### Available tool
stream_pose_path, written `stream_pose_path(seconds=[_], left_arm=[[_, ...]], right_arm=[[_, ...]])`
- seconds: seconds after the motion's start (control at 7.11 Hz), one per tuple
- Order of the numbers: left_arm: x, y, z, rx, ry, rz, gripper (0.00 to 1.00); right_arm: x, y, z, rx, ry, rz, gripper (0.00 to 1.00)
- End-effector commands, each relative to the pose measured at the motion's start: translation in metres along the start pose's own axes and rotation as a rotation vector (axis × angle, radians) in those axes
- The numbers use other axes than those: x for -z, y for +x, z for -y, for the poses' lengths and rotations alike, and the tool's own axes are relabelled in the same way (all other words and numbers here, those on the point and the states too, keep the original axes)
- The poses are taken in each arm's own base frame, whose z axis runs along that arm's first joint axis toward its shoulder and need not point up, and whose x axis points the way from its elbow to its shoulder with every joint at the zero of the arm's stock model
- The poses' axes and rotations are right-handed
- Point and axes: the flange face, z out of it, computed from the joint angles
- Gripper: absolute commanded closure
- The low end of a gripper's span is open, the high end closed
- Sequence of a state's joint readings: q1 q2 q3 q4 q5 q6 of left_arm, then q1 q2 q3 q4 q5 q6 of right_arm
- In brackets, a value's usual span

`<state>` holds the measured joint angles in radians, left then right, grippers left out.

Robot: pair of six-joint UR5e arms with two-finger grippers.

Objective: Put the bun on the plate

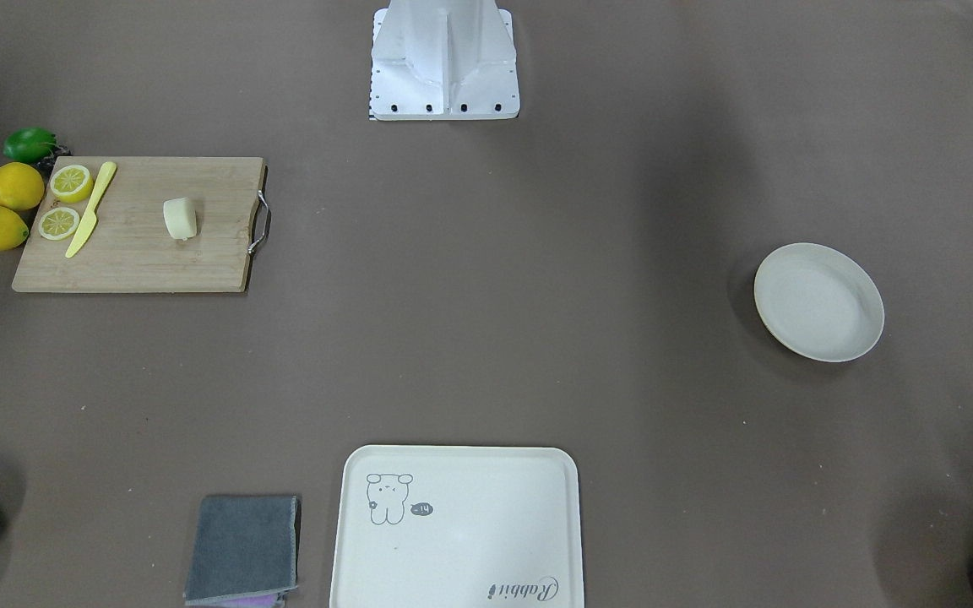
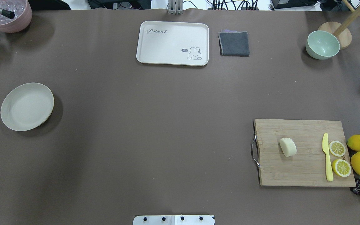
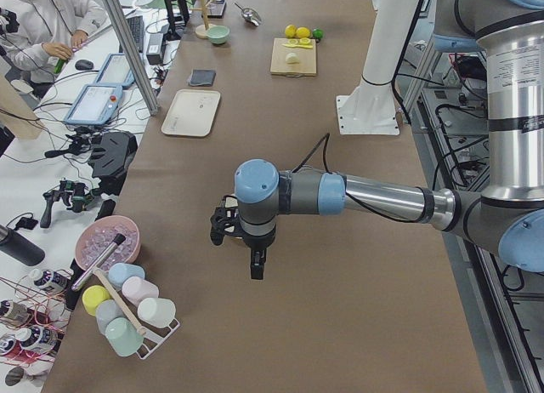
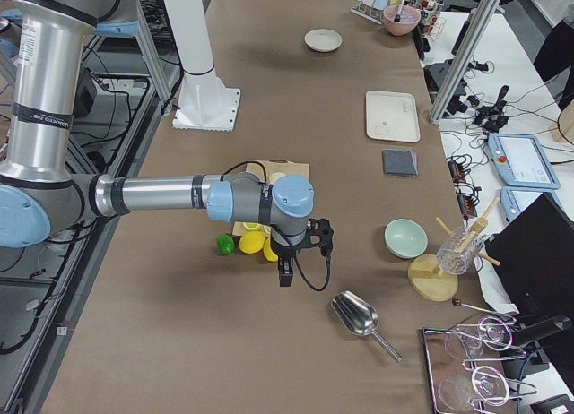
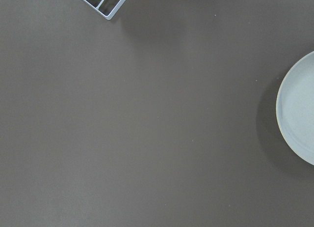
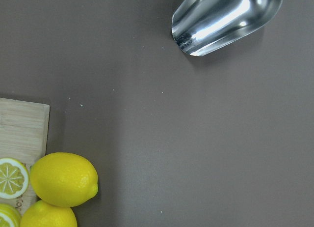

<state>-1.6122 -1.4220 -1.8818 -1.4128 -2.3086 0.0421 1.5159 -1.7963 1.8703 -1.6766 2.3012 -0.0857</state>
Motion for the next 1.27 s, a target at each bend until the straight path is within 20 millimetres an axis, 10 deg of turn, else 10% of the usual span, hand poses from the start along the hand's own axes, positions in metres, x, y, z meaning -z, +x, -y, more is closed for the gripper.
stream_pose_path(seconds=[0.0,1.12], left_arm=[[0.001,0.002,0.000,-0.003,0.002,-0.001,0.02],[0.004,0.005,0.003,-0.014,0.010,-0.001,0.02]], right_arm=[[-0.001,0.001,-0.001,-0.002,-0.003,0.000,0.00],[0.013,-0.009,0.007,0.021,0.027,-0.010,0.00]])
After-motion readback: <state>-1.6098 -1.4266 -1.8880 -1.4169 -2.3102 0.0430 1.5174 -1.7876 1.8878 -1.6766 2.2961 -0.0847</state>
